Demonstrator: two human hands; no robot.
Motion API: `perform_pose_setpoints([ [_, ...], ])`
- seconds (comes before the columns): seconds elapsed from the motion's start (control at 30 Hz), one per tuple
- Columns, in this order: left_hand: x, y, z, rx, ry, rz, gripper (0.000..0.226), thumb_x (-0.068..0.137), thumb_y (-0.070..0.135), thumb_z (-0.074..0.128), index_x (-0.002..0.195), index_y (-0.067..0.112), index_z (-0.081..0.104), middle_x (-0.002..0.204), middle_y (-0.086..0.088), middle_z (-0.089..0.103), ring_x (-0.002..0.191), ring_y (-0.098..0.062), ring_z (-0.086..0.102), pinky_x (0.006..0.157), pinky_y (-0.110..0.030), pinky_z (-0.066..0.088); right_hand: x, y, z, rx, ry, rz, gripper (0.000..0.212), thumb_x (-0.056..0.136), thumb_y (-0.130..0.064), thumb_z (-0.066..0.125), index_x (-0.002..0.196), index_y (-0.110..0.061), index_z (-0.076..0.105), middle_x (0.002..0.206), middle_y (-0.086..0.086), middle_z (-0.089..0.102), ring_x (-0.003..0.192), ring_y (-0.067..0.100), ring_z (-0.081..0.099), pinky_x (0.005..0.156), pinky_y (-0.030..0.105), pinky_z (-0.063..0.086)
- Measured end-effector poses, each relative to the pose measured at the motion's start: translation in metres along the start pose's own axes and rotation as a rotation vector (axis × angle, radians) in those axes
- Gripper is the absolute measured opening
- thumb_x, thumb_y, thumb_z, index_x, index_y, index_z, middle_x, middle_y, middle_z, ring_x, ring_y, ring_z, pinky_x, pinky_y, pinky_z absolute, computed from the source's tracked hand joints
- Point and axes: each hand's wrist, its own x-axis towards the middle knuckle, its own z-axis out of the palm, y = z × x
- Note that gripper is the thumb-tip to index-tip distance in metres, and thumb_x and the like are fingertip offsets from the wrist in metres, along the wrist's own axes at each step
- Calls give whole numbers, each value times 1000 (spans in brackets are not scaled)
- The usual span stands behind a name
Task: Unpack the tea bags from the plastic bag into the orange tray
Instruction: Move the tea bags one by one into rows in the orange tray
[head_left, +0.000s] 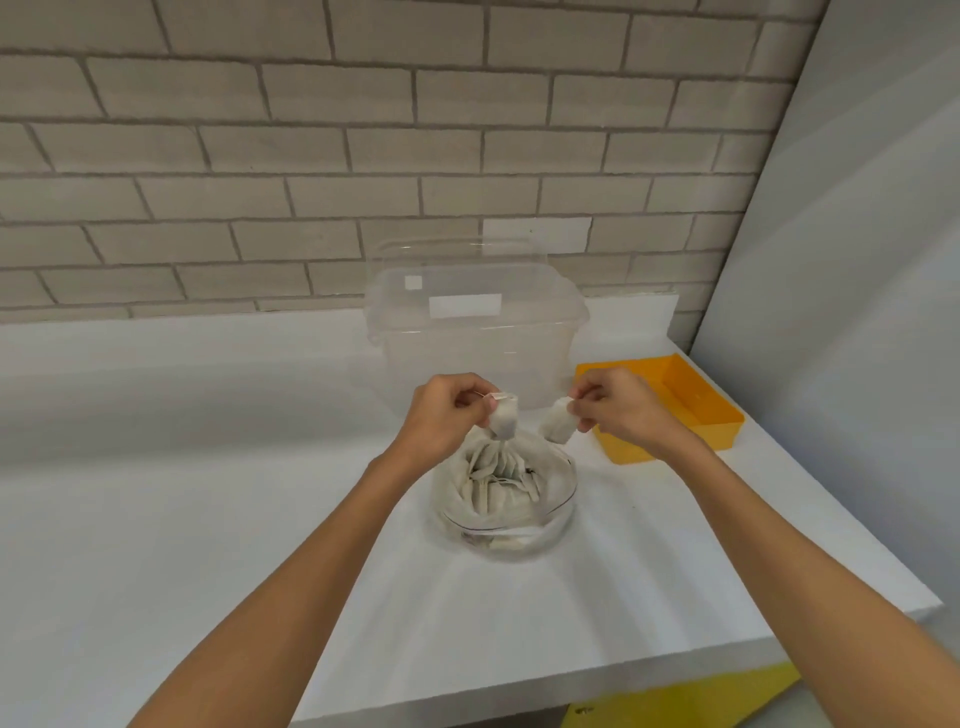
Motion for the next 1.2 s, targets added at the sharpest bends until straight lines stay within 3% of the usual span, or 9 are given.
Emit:
perform_pose_setpoints([
  [0.1,15,13,13,-9,-21,29,9,90,13,64,93,12,72,76,-6,72,67,-9,68,65,-15,49,0,7,-21,4,29,2,5,88,-5,62,86,-10,63,73,11,69,62,14,66,52,18,47],
  [0.23,39,30,37,5,-43,63,10,90,16,64,93,13,73,73,-4,71,66,-6,67,61,-14,47,5,24,-52,50,91,-15,13,88,-4,60,95,-15,60,71,14,69,59,16,66,56,30,50],
  [0.4,79,49,79,84,-45,117,11,89,17,65,94,14,74,81,3,70,72,-7,61,64,-9,43,36,63,-92,92,177,6,22,89,-5,56,80,-19,70,76,4,69,58,13,64,54,22,45],
  [0.57,131,56,134,184,-10,129,13,90,16,64,98,12,75,93,1,70,75,-3,55,61,-5,39,77,110,-126,67,136,9,39,84,7,55,86,-28,72,83,-4,70,76,4,65,67,12,47],
  [0.73,175,43,183,386,-41,104,16,91,8,59,102,11,71,103,-6,70,92,-16,61,82,-27,52,114,150,-147,6,58,-66,29,80,9,63,91,-15,74,84,2,70,83,12,66,85,27,54],
  [0.87,192,24,207,523,-56,-14,18,93,9,55,104,11,69,106,-8,68,94,-21,64,85,-33,54,138,169,-142,-109,-10,-140,13,85,-7,68,92,-14,76,89,-4,67,85,7,58,72,13,43],
  [1.0,203,6,222,611,-22,-89,19,95,11,54,105,12,69,109,-8,67,95,-22,63,86,-31,53,163,179,-123,-220,-95,-199,16,87,-7,64,94,-15,76,99,-2,68,90,8,55,73,12,40],
  [1.13,216,-3,235,670,9,-116,19,96,12,54,108,11,69,118,-9,57,103,-24,58,85,-25,46,186,180,-103,-335,-176,-202,19,89,-6,60,99,-14,74,108,4,68,96,20,62,85,34,53],
  [1.2,222,-8,239,664,37,-106,18,95,10,55,106,8,69,122,-10,55,107,-24,56,90,-26,45,195,180,-95,-381,-200,-194,20,90,-6,59,103,-13,72,110,5,67,97,23,63,83,36,53],
])
